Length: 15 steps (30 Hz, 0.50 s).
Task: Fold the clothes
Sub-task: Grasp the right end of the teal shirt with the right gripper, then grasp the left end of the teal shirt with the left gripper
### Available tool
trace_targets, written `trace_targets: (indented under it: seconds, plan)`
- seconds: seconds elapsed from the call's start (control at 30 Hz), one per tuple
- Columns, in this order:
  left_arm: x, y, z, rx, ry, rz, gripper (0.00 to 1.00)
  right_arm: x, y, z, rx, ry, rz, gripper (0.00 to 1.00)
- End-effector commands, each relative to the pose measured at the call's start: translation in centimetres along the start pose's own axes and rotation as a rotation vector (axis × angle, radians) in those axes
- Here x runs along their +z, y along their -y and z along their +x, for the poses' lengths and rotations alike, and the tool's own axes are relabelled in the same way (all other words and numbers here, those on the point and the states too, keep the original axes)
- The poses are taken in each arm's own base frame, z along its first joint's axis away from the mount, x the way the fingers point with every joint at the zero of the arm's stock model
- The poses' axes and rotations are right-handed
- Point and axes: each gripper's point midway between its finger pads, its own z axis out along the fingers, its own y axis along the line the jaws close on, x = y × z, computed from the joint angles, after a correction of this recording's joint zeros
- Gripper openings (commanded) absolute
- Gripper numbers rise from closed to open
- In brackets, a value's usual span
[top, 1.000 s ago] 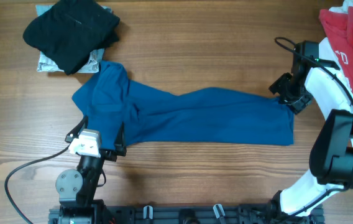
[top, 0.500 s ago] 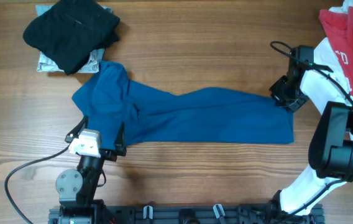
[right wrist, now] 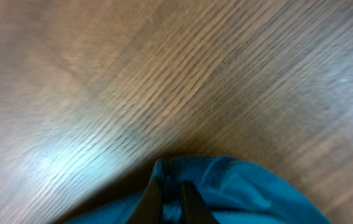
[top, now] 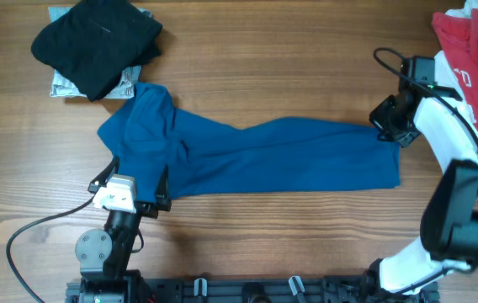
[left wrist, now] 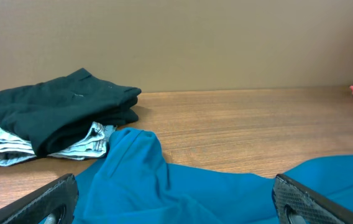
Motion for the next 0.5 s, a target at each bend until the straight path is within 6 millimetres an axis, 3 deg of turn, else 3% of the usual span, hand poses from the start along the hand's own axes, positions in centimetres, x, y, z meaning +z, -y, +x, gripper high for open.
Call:
trace_targets:
  seconds: [0.0, 0.1, 0.17, 0.3, 0.4, 0.47]
  plan:
    - [0.0, -0.4, 0.3, -0.01, -0.002, -0.019, 1.0, -4.8, -1.1, -1.8, 0.013, 0.107, -0.094, 0.04]
    - [0.0, -0.4, 0.3, -0.009, -0.002, -0.019, 1.0, -9.7, -0.9, -1.9, 0.018, 0.179, -0.161, 0.04]
    - [0.0, -0.4, 0.3, -0.01, -0.002, -0.019, 1.0, -10.8, -0.3, -1.3, 0.018, 0.179, -0.159, 0.04]
    - [0.0, -0.4, 0.3, -0.009, -0.002, -0.019, 1.0, -10.8, 0.8, -0.2, 0.022, 0.143, -0.122, 0.04]
    - [0.0, -0.4, 0.3, -0.01, -0.002, -0.019, 1.0, -10.5, 3.4, -0.1, 0.133, 0.163, 0.0, 0.04]
    - [0.0, -0.4, 0.3, -0.01, -0.002, -0.019, 1.0, -10.5, 4.0, 0.0, 0.149, 0.167, 0.029, 0.04]
